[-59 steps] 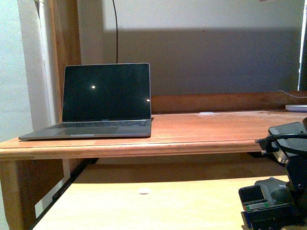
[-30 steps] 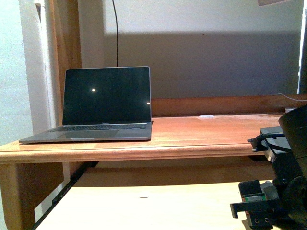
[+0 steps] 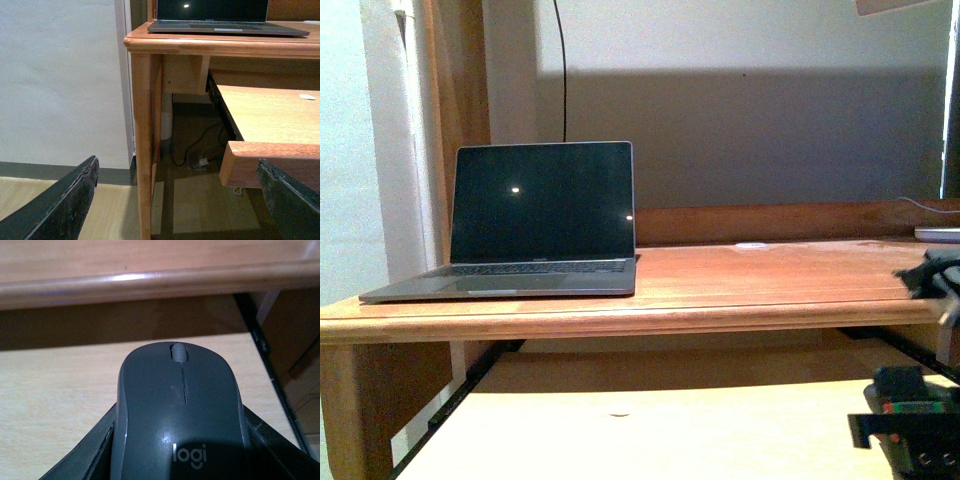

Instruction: Place mouse

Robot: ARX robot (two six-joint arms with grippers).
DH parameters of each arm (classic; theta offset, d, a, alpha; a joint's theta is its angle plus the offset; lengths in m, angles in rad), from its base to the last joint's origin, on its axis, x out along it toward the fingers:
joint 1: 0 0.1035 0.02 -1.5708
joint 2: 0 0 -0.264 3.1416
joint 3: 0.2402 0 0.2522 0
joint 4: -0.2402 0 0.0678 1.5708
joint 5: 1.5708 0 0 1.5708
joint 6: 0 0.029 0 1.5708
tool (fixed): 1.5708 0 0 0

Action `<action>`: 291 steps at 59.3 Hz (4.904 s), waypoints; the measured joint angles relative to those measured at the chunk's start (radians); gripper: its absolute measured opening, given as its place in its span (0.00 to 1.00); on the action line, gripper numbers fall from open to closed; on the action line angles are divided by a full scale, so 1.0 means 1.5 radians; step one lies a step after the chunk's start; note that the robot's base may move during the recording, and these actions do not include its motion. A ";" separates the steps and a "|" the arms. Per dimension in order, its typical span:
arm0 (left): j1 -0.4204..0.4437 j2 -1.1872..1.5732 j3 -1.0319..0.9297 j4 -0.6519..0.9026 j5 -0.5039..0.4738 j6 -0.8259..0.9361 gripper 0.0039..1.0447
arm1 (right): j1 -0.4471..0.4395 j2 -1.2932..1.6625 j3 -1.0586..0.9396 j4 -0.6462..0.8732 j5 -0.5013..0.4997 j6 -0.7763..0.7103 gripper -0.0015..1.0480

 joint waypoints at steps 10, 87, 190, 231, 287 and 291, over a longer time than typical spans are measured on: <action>0.000 0.000 0.000 0.000 0.000 0.000 0.93 | 0.018 0.042 0.088 -0.009 0.018 0.001 0.53; 0.000 0.000 0.000 0.000 0.000 0.000 0.93 | 0.083 0.606 0.776 -0.156 0.182 -0.135 0.75; 0.000 0.000 0.000 0.000 0.000 0.000 0.93 | -0.401 -0.187 -0.329 0.019 -0.909 -0.275 0.93; 0.000 0.000 0.000 0.000 0.000 0.000 0.93 | -0.099 0.181 -0.203 0.455 -0.510 -0.094 0.93; 0.000 0.000 0.000 0.000 0.000 0.000 0.93 | 0.042 0.412 0.124 0.386 -0.090 -0.076 0.93; 0.000 0.000 0.000 0.000 0.000 0.000 0.93 | 0.030 0.380 0.092 0.389 -0.100 -0.062 0.93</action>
